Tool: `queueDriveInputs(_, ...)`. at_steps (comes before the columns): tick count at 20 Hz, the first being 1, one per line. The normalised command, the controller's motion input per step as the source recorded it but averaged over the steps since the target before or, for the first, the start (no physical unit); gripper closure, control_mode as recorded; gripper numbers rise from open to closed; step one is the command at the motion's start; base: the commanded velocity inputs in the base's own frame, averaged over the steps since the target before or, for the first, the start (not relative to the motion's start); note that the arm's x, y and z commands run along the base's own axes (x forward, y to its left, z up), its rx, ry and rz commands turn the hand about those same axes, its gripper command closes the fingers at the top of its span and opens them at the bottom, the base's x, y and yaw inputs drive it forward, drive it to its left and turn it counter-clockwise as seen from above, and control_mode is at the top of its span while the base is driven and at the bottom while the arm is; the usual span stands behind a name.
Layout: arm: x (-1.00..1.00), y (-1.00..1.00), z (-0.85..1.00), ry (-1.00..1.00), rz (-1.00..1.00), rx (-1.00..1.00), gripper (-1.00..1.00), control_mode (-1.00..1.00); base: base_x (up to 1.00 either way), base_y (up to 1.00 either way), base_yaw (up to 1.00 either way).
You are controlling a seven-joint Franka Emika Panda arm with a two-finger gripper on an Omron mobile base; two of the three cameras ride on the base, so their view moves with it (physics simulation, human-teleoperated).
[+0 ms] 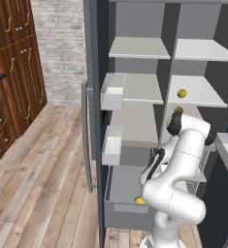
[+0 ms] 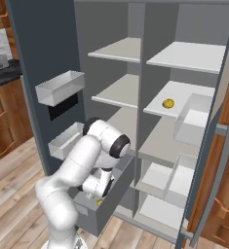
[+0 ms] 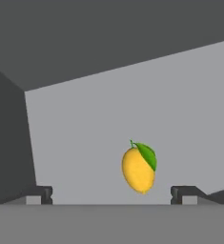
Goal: Take the lemons from the fridge shelf and place them in the freezer drawer to begin freezing them.
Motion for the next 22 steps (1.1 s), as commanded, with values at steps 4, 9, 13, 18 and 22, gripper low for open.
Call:
queueDriveInputs(4, -0.07, -0.10, 0.78, 0.00, -0.03, 0.01, -1.00, -1.00, 0.00, 0.00, 0.00)
queueDriveInputs(9, -0.28, -0.16, 0.60, 0.00, -0.05, 0.04, -1.00, -1.00, 0.00, 0.00, 0.00)
queueDriveInputs(13, -0.41, -0.29, 0.55, 0.00, -0.08, 0.06, -1.00, -1.00, 0.00, 0.00, 0.00)
queueDriveInputs(18, -0.35, -0.26, 0.77, 0.00, -0.10, 0.09, -1.00, -1.00, 0.00, 0.00, 0.00)
queueDriveInputs(22, -0.11, -0.19, 1.00, 0.00, -0.13, 0.10, -1.00, -1.00, 0.00, 0.00, 0.00)
